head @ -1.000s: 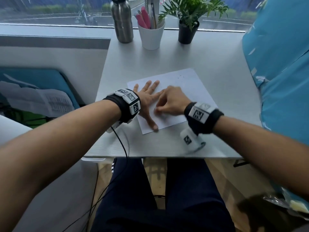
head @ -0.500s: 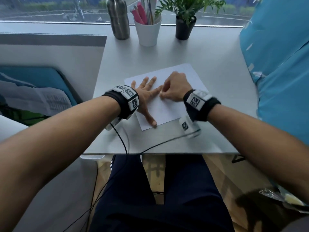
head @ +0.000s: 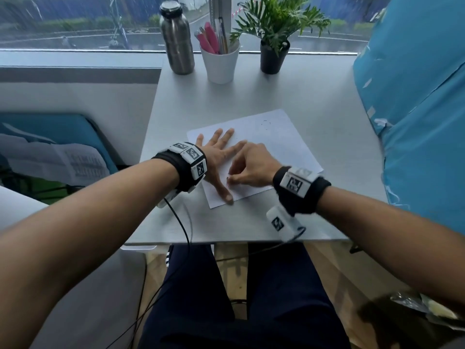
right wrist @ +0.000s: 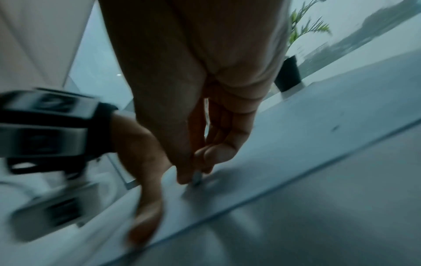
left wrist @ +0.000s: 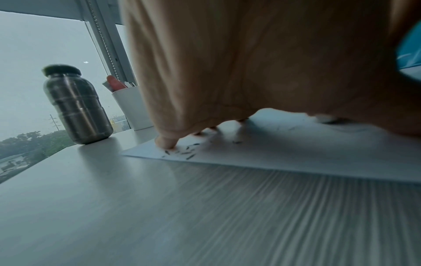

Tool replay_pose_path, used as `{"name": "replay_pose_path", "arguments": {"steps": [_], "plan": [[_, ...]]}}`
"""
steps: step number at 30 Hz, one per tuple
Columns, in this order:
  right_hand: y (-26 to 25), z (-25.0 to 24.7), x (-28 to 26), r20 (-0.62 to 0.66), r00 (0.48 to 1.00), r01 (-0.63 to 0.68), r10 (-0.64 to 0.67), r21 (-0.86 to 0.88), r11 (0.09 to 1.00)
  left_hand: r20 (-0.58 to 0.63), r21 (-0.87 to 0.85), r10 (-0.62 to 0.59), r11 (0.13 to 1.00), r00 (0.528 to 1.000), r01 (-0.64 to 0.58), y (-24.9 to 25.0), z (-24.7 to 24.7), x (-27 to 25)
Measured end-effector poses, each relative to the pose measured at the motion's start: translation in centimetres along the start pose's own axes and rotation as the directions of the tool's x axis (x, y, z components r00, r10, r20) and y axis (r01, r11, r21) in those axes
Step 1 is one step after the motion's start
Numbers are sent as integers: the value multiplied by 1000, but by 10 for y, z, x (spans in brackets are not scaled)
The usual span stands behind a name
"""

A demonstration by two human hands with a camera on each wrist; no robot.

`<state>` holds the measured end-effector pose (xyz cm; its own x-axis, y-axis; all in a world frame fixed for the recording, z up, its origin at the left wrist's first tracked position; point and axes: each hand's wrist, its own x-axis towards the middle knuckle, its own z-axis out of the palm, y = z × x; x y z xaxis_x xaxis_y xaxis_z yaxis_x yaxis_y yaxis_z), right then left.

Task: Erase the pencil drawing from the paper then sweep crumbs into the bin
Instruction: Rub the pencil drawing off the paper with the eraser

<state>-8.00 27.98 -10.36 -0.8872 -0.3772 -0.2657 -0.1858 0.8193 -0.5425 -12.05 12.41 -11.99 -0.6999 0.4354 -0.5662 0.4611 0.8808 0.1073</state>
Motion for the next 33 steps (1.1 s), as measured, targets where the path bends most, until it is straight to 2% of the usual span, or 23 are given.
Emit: {"name": "replay_pose_path", "arguments": {"steps": [4, 5, 6, 10, 11, 15, 17, 20, 21, 23, 25, 29, 30, 33], "plan": [[22, -35, 28, -220, 968, -119, 120, 17, 993, -2, -24, 0, 1000, 1000, 0, 1, -3, -2], [21, -33, 28, -241, 964, -113, 114, 15, 993, 0, -29, -2, 1000, 1000, 2, 2, -2, -2], [16, -24, 23, -223, 971, -91, 91, 12, 996, -1, -26, -5, 1000, 1000, 5, 2, -1, -1], [-8, 4, -10, 2, 1000, 27, -27, -15, 1000, 3, 5, -12, 1000, 1000, 12, 1, 1, 1], [-6, -2, -4, -5, 1000, 14, -14, -26, 1000, 1, 4, -7, 1000, 1000, 7, 1, 0, 0], [14, -29, 20, -217, 970, -107, 107, 10, 994, 1, -16, 0, 1000, 1000, 0, 2, -2, -2], [6, -12, 10, -175, 983, -54, 50, -16, 998, 0, -9, -5, 1000, 1000, 5, 2, -1, -1], [-6, 1, -12, -10, 1000, 14, -15, -46, 999, -8, 29, -1, 1000, 1000, 1, 1, 0, 0], [-2, -6, -7, -20, 1000, -7, 6, -50, 999, -2, 30, -2, 1000, 1000, 2, 1, 1, 0], [10, -25, 11, -144, 986, -84, 78, -35, 996, 3, 21, -6, 1000, 1000, 6, 2, -1, -1], [14, -28, 16, -220, 972, -90, 81, -31, 995, 9, 12, -9, 1000, 1000, 9, 4, -2, -1], [-6, 4, -13, -44, 998, 36, -38, -57, 998, 14, 28, -12, 1000, 1000, 12, 4, -1, 1], [-5, -2, -12, -21, 1000, 16, -18, -68, 998, 14, 30, -13, 999, 1000, 12, 4, -1, 0], [13, -32, 12, -154, 985, -92, 78, -85, 992, 18, 36, -9, 999, 1000, 8, 4, -2, -1]]}}
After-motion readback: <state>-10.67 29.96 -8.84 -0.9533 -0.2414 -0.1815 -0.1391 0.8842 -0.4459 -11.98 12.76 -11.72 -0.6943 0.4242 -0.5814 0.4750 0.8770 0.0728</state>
